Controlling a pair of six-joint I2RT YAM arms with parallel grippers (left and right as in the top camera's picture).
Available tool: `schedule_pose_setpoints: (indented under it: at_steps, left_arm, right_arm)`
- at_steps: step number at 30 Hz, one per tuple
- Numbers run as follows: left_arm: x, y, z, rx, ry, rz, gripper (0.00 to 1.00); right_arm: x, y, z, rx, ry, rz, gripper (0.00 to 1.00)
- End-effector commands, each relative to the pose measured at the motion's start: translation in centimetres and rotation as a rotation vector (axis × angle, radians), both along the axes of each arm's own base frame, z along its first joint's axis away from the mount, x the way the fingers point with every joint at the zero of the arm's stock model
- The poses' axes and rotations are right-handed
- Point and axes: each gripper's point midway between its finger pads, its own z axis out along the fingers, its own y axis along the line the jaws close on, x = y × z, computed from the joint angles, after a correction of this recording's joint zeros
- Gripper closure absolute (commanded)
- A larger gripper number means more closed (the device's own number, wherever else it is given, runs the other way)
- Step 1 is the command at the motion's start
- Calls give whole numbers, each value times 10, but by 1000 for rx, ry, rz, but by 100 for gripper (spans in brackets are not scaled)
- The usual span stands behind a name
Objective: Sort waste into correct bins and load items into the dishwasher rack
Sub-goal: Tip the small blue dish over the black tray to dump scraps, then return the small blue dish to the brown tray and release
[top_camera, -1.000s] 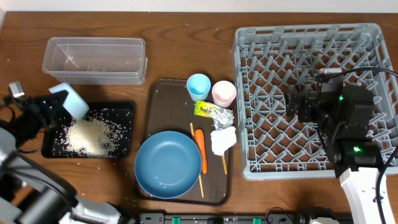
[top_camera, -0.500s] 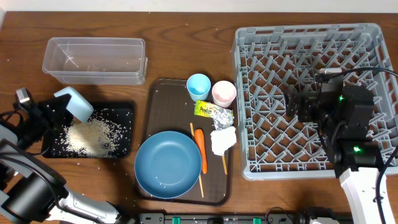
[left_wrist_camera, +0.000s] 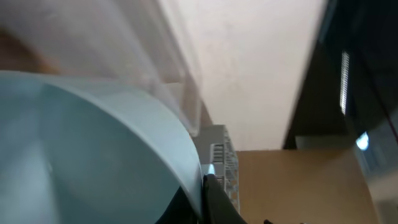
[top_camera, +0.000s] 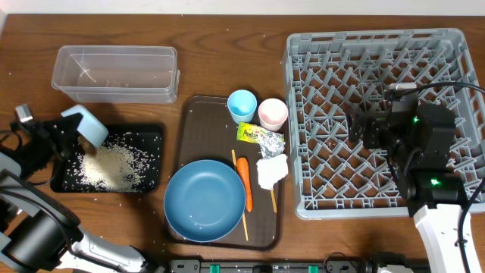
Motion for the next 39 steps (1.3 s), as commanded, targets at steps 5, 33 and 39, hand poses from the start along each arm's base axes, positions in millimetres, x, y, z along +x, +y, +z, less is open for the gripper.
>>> schedule_pose_setpoints:
  at_steps: [5, 33, 39]
  left_arm:
    - [0, 2, 3, -123, 73, 32, 94]
    - [19, -253, 25, 1201, 76, -492, 94]
    - [13, -296, -25, 1328, 136, -651, 94]
  right_arm:
    - [3, 2, 8, -12, -20, 12, 1]
    - [1, 2, 6, -12, -10, 12, 1]
    - [1, 2, 6, -12, -8, 12, 1]
